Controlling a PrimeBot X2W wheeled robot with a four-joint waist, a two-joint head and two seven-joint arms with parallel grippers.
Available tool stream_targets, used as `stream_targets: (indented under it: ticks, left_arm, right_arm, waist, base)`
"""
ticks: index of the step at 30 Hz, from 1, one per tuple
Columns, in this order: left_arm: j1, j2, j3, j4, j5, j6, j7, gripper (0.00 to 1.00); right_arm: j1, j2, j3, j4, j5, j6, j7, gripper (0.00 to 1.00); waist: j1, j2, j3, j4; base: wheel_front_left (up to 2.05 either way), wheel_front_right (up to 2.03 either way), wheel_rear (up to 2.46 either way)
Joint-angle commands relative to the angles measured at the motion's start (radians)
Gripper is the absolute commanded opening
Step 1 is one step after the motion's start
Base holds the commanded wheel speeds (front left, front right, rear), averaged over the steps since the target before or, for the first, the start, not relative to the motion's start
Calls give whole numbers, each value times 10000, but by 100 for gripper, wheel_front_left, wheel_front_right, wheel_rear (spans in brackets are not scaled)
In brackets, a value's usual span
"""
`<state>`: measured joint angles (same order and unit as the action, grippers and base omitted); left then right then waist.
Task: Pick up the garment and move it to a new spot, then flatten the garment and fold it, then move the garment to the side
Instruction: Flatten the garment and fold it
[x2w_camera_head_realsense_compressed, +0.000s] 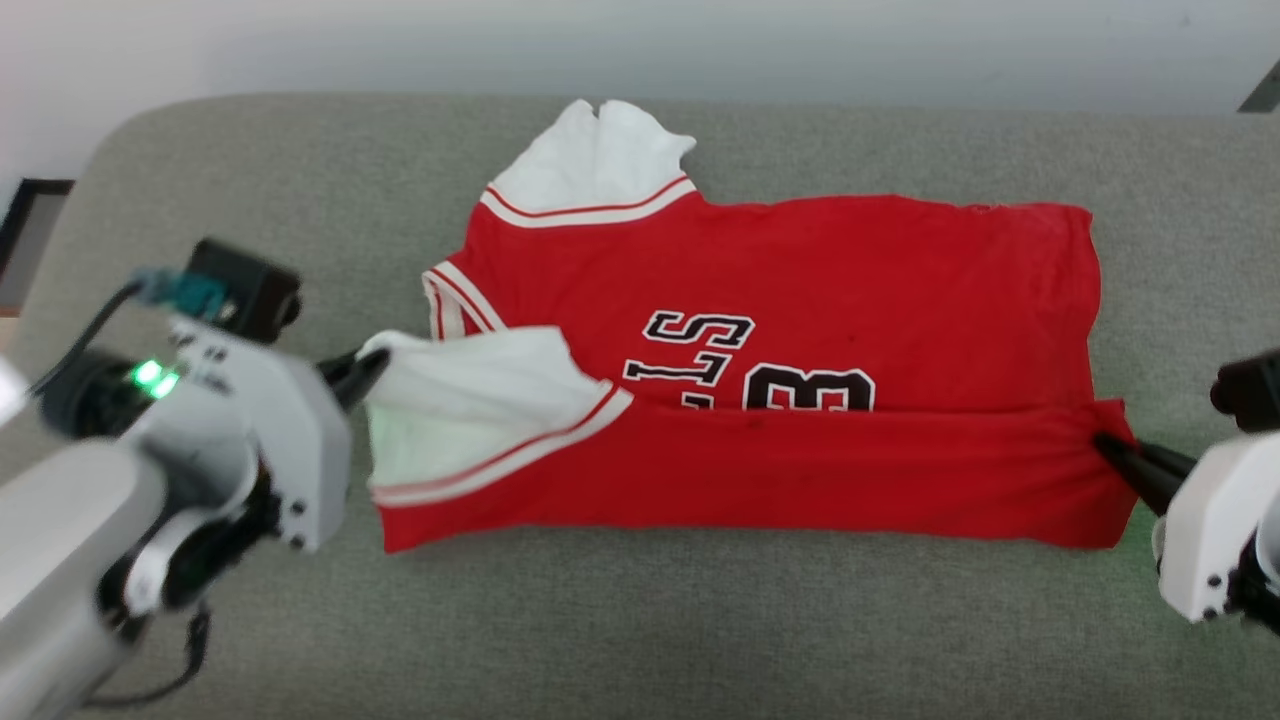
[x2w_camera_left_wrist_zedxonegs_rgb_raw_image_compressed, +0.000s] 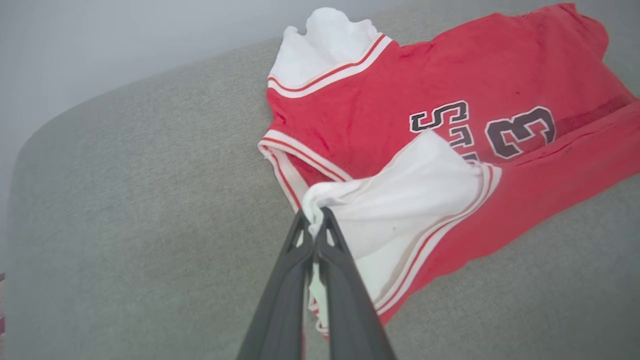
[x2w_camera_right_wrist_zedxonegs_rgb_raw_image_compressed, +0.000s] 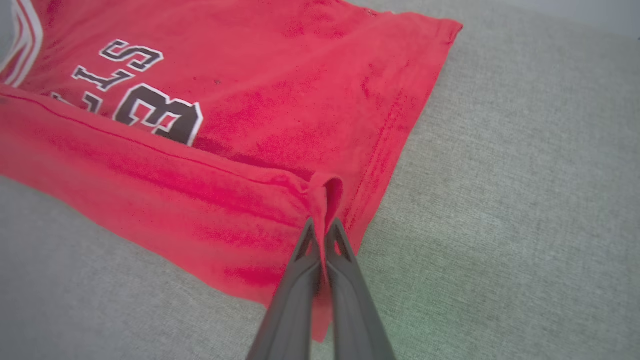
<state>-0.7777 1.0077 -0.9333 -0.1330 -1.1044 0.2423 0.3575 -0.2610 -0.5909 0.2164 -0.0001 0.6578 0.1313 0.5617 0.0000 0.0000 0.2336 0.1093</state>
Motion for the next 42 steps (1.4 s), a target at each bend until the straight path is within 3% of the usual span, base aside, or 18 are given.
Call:
stream_targets:
  ticks: [1,7,13,16,18,20,22,23,24,25,26,28,29,30,32,33,42]
  left_arm:
    - [-517,-634,-157,902,180,-500,155,0]
    - [-1301,-2271,-626,3908,91,-1730,527,0]
    - [-1468,-3340,-894,6117,-290,-2355,974,0]
    - [-1518,-3595,-974,6677,-359,-2526,1091,0]
    - [-1604,-3943,-957,7416,-555,-2679,1248,4]
    - [-1656,-4128,-974,7877,-574,-2756,1269,18]
    - [-1739,-4314,-961,8295,-606,-2765,1250,42]
    - [-1785,-4396,-961,8469,-613,-2797,1263,58]
    - [-1872,-4474,-967,8603,-585,-2848,1258,84]
    - [-1968,-4534,-946,8734,-564,-2871,1206,99]
    - [-2060,-4585,-905,8834,-570,-2919,1156,100]
    - [-2253,-4666,-901,8976,-480,-2983,1033,100]
    - [-2320,-4693,-893,9037,-463,-3031,951,100]
    - [-2320,-4693,-893,9037,-463,-3031,951,100]
    - [-2393,-4770,-914,9136,-406,-3096,896,100]
    - [-2445,-4791,-943,9155,-365,-3123,829,100]
    - [-2216,-4903,-1055,9008,-398,-3236,743,100]
  right_arm:
    - [-499,136,99,542,-234,-10,95,0]
    - [-1633,543,705,2000,-401,-10,242,0]
    - [-2286,649,1548,2918,-125,-10,240,0]
    - [-2423,629,1810,3147,29,-10,299,0]
    - [-2656,614,2160,3370,215,-9,336,0]
    - [-2838,595,2334,3523,306,-9,290,0]
    - [-2988,600,2506,3655,383,-9,305,0]
    - [-3056,597,2584,3721,426,-9,302,0]
    - [-3134,602,2642,3783,472,-9,292,0]
    - [-3218,596,2713,3825,466,-9,269,0]
    - [-3278,570,2770,3866,464,-9,245,8]
    - [-3396,536,2818,3975,563,-9,153,39]
    - [-3428,525,2861,4030,588,-9,117,47]
    - [-3428,525,2861,4030,588,-9,117,47]
    - [-3438,486,2929,4176,655,-9,102,94]
    - [-3459,477,2924,4238,695,-9,45,100]
    - [-3194,421,2648,4240,570,-9,-921,100]
  waist:
    - [0,0,249,-159]
    - [0,0,443,-292]
    - [0,0,492,-321]
    - [0,0,498,-328]
    - [0,0,513,-363]
    - [0,0,520,-391]
    - [0,0,507,-409]
    - [0,0,490,-417]
    - [0,0,472,-415]
    - [0,0,441,-416]
    - [0,0,405,-407]
    - [0,0,291,-358]
    - [0,0,219,-330]
    - [0,0,219,-330]
    - [0,0,44,-259]
    - [0,0,-50,-217]
    - [0,0,-1061,152]
  base:
    - [0,0,0]
    - [0,0,0]
    - [0,0,0]
    - [0,0,0]
    - [0,0,0]
    - [0,0,0]
    - [0,0,0]
    - [0,0,0]
    - [0,0,0]
    - [0,0,0]
    - [0,0,0]
    - [0,0,0]
    - [0,0,0]
    - [0,0,0]
    - [0,0,0]
    - [0,0,0]
    - [0,0,0]
